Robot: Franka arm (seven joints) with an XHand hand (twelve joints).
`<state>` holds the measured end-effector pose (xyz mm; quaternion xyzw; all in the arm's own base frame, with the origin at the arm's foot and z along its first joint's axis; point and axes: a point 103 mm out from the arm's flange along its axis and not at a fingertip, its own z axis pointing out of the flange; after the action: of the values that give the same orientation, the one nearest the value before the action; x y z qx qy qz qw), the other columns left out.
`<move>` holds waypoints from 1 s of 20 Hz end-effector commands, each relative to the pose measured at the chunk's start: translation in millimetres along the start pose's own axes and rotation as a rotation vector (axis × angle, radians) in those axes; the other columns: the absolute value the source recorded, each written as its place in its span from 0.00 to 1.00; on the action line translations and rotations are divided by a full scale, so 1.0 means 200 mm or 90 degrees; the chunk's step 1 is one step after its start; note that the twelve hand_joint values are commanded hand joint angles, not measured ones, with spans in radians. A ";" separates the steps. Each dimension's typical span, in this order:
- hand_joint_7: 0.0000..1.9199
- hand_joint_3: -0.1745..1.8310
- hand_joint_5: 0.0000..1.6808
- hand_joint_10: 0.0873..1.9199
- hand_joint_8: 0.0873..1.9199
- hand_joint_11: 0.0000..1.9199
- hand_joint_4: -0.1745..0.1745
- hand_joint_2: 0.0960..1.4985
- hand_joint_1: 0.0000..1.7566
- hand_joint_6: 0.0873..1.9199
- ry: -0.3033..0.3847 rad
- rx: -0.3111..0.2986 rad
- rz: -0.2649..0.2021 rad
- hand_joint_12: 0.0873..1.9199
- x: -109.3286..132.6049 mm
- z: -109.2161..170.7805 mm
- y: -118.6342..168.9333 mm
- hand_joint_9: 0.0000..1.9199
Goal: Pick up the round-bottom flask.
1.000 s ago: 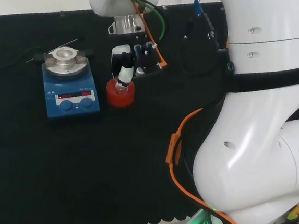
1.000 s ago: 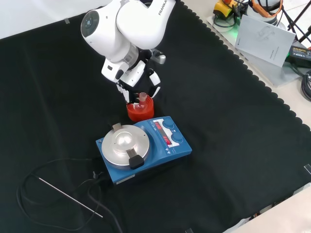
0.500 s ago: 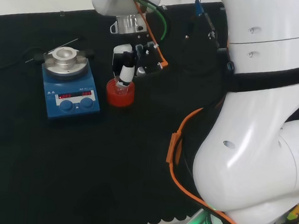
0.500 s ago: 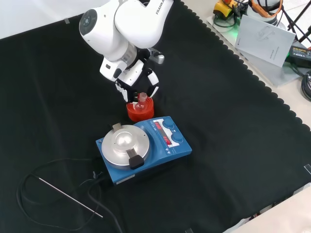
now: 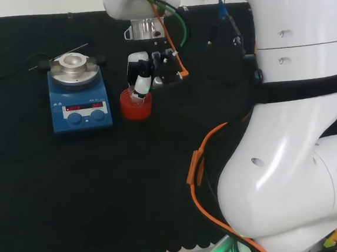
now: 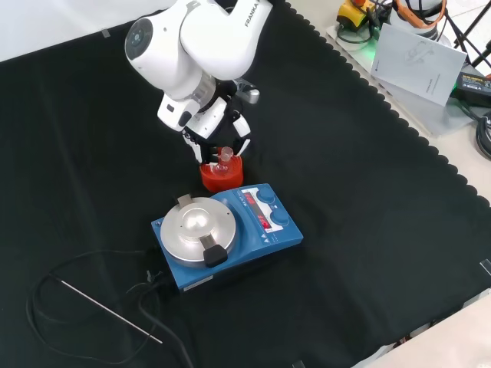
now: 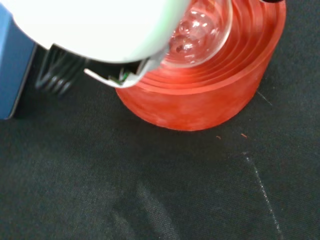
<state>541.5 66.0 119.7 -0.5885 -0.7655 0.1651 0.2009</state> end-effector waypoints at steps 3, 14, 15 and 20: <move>0.54 0.60 0.48 0.33 0.46 0.60 0.00 0.18 0.63 0.49 -0.011 0.028 -0.009 0.59 0.03 0.02 0.01 0.67; 0.64 0.55 0.63 0.30 0.39 0.66 0.00 0.27 0.66 0.43 -0.004 0.000 -0.006 0.55 0.04 -0.02 0.02 0.73; 0.65 0.51 0.67 0.29 0.38 0.66 0.00 0.32 0.67 0.41 -0.003 -0.002 -0.006 0.54 0.04 -0.02 0.02 0.74; 0.69 0.45 0.73 0.26 0.35 0.69 0.00 0.38 0.68 0.37 -0.005 -0.015 0.000 0.53 0.03 -0.04 0.02 0.77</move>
<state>545.8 74.1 123.8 -0.5860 -0.7691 0.1630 0.1964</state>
